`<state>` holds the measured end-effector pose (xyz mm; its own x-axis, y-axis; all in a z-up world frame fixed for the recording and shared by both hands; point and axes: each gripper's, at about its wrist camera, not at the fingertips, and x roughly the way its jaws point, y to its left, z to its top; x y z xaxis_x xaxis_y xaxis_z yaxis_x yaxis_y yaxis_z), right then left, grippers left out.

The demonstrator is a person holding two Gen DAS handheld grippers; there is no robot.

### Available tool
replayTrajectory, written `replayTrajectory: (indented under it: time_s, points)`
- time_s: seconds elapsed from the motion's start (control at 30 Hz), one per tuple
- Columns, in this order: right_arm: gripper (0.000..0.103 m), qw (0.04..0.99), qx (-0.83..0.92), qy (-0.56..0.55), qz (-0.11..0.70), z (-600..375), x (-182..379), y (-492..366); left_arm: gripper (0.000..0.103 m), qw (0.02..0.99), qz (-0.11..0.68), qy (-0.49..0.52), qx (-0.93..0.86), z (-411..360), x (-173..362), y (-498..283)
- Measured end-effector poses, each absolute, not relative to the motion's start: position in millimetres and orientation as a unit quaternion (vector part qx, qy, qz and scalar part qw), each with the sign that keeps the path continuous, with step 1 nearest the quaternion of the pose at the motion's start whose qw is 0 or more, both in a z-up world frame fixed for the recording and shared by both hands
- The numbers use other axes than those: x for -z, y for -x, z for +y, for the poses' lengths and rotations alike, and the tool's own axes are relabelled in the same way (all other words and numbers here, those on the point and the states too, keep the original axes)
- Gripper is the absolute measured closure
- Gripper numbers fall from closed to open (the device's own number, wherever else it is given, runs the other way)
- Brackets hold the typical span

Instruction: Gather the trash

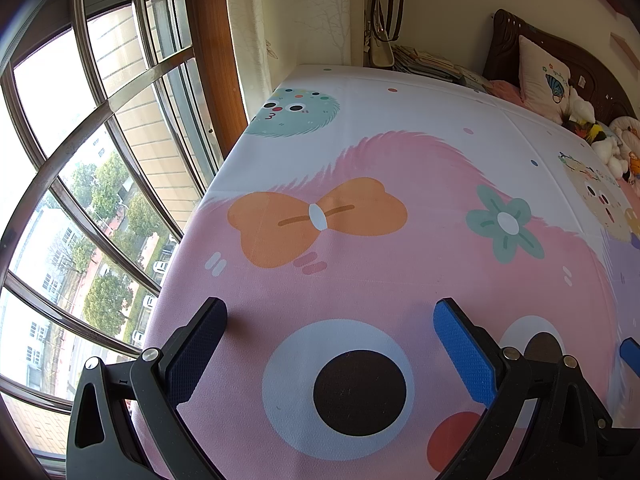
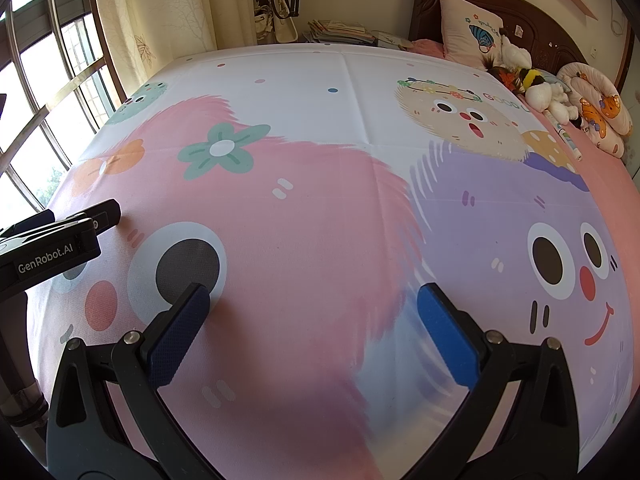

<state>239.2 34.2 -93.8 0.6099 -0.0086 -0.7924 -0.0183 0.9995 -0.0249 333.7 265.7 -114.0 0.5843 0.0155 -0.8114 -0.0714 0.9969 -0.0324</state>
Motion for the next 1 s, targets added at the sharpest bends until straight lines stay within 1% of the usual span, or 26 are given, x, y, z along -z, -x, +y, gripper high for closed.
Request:
replayTrajectory:
  time_s: [1.0]
  points:
    - [0.0,0.897,-0.003,0.015,0.442,34.2,93.4,-239.5,0.001,0.89,0.455,0.031,-0.024,265.6,113.6,-333.4]
